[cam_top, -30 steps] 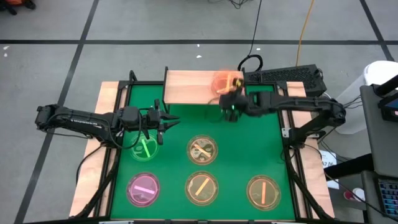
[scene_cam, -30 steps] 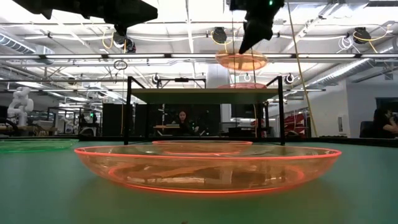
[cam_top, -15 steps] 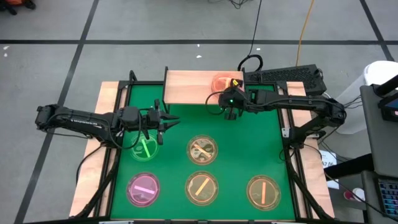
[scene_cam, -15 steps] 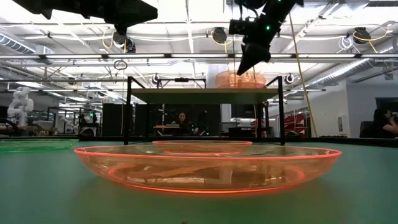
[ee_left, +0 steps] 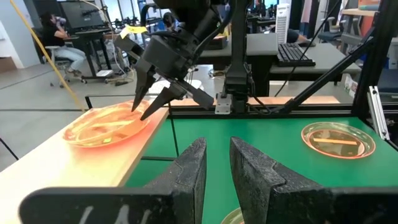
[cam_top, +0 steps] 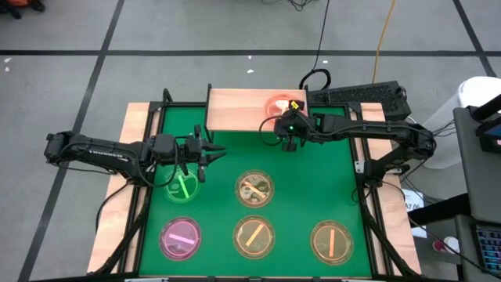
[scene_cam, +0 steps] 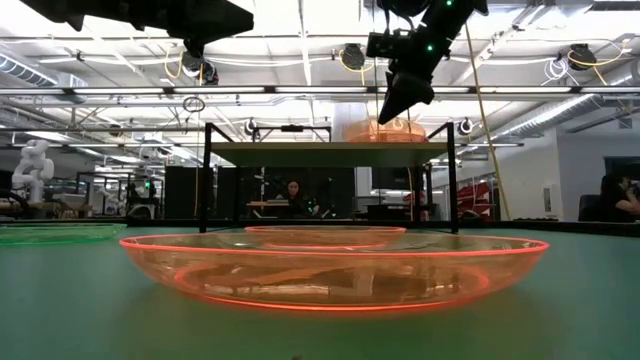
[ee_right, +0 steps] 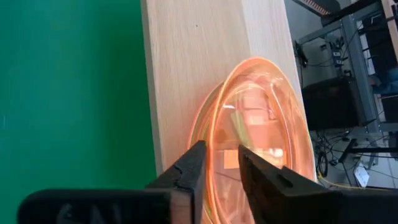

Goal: Place and stack plates onto a shelf
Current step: Stack the top right orange plate on top of the green plate on the shelf, then stack the top left orange plate on top of the orange plate on the shelf

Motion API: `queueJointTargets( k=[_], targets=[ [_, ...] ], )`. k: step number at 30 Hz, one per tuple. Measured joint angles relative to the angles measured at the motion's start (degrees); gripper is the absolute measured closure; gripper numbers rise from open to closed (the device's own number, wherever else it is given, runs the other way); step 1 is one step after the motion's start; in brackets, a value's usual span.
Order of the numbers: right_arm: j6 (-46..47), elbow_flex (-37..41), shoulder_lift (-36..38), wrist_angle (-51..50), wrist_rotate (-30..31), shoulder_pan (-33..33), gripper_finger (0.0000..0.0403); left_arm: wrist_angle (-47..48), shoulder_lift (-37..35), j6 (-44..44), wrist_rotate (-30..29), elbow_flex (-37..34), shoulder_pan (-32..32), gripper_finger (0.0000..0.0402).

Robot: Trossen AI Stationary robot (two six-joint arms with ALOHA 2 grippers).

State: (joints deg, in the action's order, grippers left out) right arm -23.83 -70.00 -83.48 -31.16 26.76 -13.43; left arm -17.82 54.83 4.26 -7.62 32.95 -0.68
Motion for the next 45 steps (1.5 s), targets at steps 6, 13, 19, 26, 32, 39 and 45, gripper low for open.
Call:
queueJointTargets(
  k=[6, 13, 19, 26, 32, 39, 45],
  targets=[
    [1.7, 0.1, 1.9, -0.5, 0.0, 2.4, 0.0288, 0.0, 0.0, -0.8, 0.0, 0.0, 0.0, 0.0323],
    [4.9, 0.1, 9.0, 0.9, 0.1, 6.5, 0.0287, 0.9, 0.0, -1.5, -2.8, 0.3, 0.0, 0.0323],
    [13.3, 3.5, 15.2, 7.6, -9.1, 11.0, 0.0288, 24.8, 1.1, -4.8, -11.3, 9.6, -1.4, 0.0323],
    [9.1, 19.4, 21.0, 39.0, -13.6, 21.3, 0.0288, 52.2, 8.3, -17.3, -16.0, 19.8, -5.1, 0.0323],
    [6.2, 30.6, 24.6, 56.9, -11.6, 25.6, 0.0289, 67.0, 16.9, -30.6, -9.8, 20.6, -8.2, 0.0323],
    [6.2, 35.0, 25.9, 63.0, -11.6, 26.7, 0.0289, 75.0, 24.7, -40.3, -3.7, 20.6, -11.9, 0.0323],
    [6.2, 35.0, 25.7, 62.2, -11.6, 27.6, 0.0289, 74.4, 28.0, -45.3, -2.5, 20.6, -15.6, 0.0323]
  ],
)
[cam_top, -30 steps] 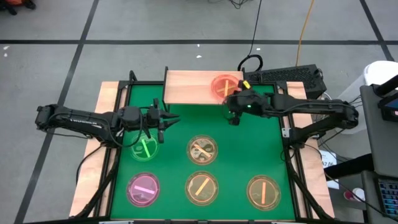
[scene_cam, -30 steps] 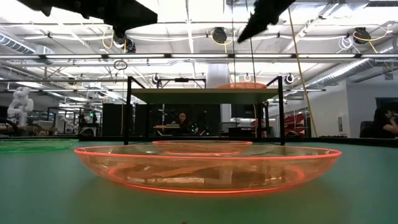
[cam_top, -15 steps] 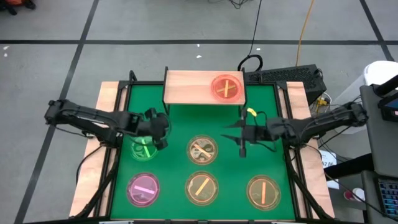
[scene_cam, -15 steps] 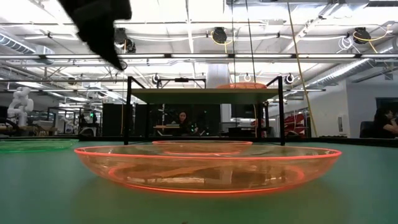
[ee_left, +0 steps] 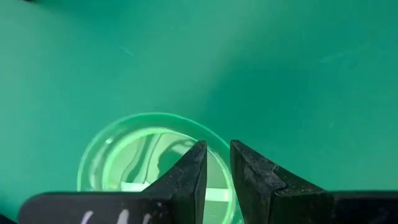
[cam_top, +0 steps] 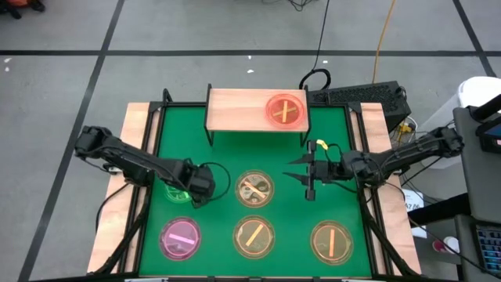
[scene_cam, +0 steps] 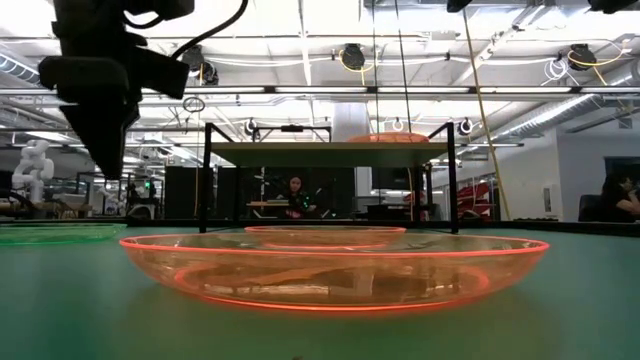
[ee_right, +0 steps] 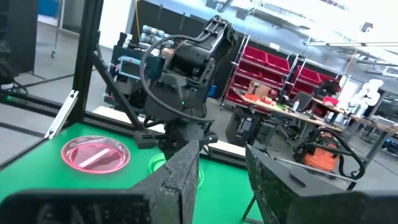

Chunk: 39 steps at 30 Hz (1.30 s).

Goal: Place and stack plates onto a shelf
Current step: Stack the top left orange plate on top of the orange plate on the shelf

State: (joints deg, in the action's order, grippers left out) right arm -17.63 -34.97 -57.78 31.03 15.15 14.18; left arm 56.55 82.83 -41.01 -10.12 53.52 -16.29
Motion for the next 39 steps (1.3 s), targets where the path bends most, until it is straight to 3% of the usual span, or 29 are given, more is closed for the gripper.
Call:
queueJointTargets(
  k=[10, 16, 23, 32, 39],
  targets=[
    [-0.4, 0.0, 0.0, 1.0, 0.2, 2.2, 0.0289, -0.3, 1.8, -11.7, 0.5, -0.1, -6.0, 0.0323],
    [-1.9, 0.0, 0.0, 1.2, 5.8, 3.4, 0.0289, -2.6, 3.4, -9.7, 0.4, -0.5, -6.8, 0.0323],
    [-2.9, 0.0, 0.0, 2.1, 6.1, 3.6, 0.0289, -24.0, 5.8, 11.7, -3.9, -0.4, -6.9, 0.0323],
    [-3.0, 0.0, 0.0, 1.8, 6.2, 3.6, 0.0289, -37.1, 14.2, 45.0, -12.4, -0.4, -6.8, 0.0323],
    [-3.1, 0.0, 0.0, 0.9, 7.6, 3.6, 0.0289, -44.7, 19.4, 56.3, -17.4, -0.4, -6.7, 0.0323]
  ],
)
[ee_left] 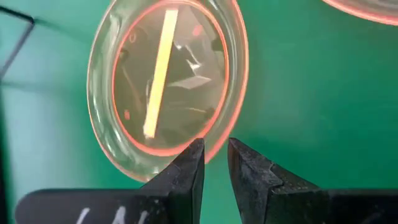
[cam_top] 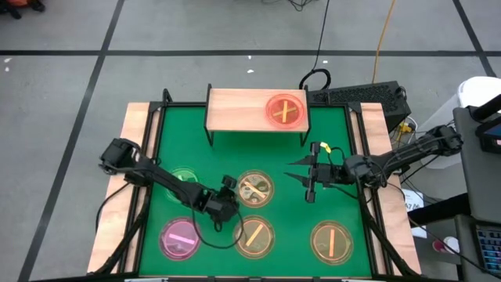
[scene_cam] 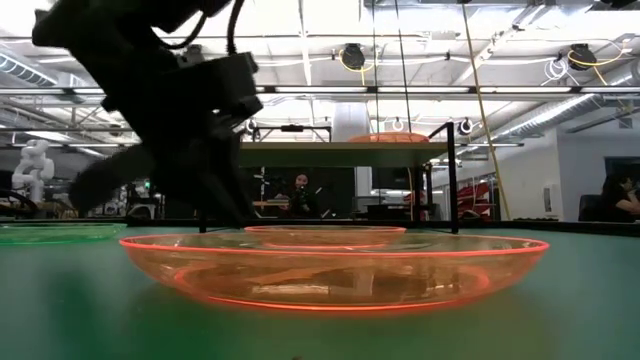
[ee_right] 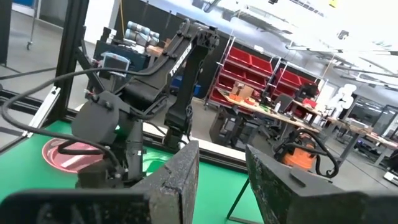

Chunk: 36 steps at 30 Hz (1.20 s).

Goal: Place and stack plates onto a shelf
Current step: Stack the top left orange plate on top of the orange plate on the shelf

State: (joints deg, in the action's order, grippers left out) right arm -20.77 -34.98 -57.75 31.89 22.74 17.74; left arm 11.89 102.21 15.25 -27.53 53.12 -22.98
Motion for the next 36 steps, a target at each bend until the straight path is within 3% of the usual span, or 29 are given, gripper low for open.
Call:
queueJointTargets(
  k=[22, 36],
  targets=[
    [0.1, 0.0, 0.0, -0.1, 1.5, 0.0, 0.0289, -1.3, 0.7, 9.8, 0.7, -0.1, -0.1, 0.0323],
    [0.4, -0.1, 0.0, -0.2, 1.4, 0.0, 0.0289, -7.7, 4.7, 12.1, -0.9, 0.0, 1.2, 0.0324]
  ],
)
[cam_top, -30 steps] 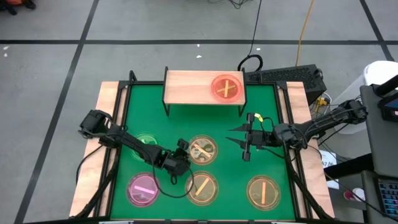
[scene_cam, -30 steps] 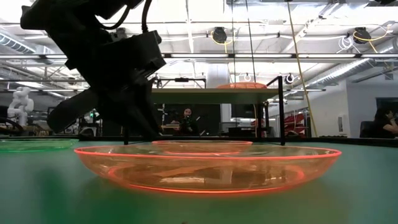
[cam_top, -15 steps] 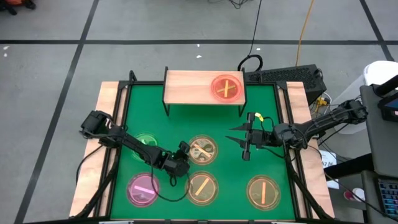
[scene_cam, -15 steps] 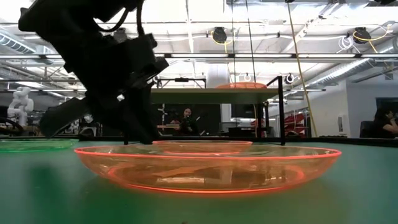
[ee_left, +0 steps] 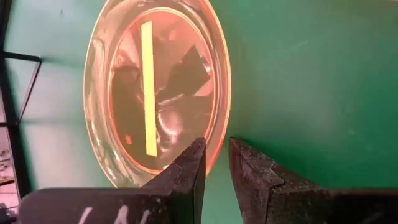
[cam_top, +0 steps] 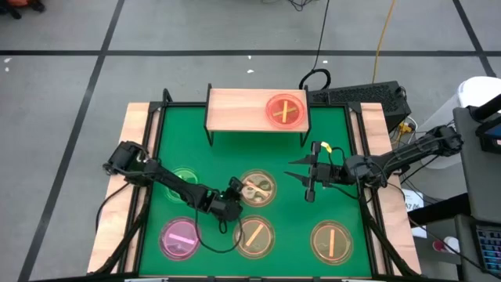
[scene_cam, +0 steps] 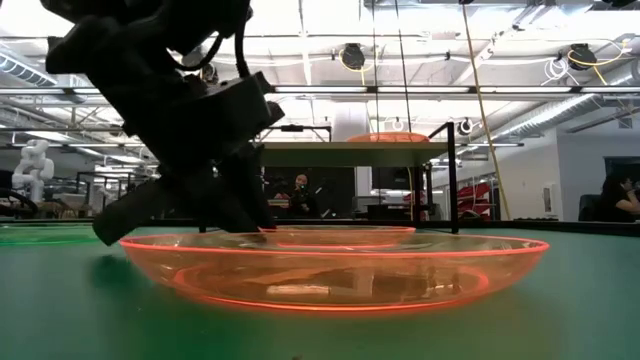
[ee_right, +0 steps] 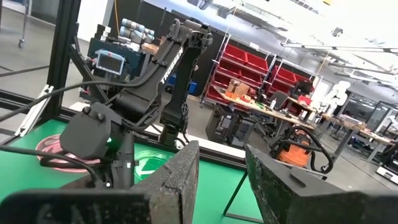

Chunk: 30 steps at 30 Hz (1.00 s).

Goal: Place and stack plates onto a shelf
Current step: Stack the top left orange plate on top of the orange plate on the shelf

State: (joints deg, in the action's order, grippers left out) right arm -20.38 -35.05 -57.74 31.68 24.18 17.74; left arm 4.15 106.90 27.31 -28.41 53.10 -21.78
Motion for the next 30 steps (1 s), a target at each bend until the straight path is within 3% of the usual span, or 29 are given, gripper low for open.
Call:
queueJointTargets(
  k=[5, 10, 16, 24, 30],
  targets=[
    [0.1, 0.0, 0.0, -0.2, 0.0, 0.0, 0.0289, -2.1, 0.8, 0.0, -0.9, 0.0, 0.2, 0.0331],
    [0.0, 0.0, 0.0, -0.2, 0.0, 0.0, 0.0289, -2.7, 0.8, -0.3, -2.6, 0.0, 0.3, 0.0391],
    [0.0, 0.0, 0.0, -0.2, 0.0, 0.0, 0.0289, -2.5, 0.4, 0.7, -6.8, 0.1, 0.1, 0.0397],
    [-0.4, 0.0, 0.2, -0.2, 0.0, 0.0, 0.0289, -2.5, -8.0, 8.4, -11.6, 3.8, -1.0, 0.0399],
    [-1.1, 0.0, 2.0, -1.1, 0.4, 0.9, 0.0289, -3.4, -15.0, 18.5, -17.0, 5.1, 2.1, 0.0400]
  ],
)
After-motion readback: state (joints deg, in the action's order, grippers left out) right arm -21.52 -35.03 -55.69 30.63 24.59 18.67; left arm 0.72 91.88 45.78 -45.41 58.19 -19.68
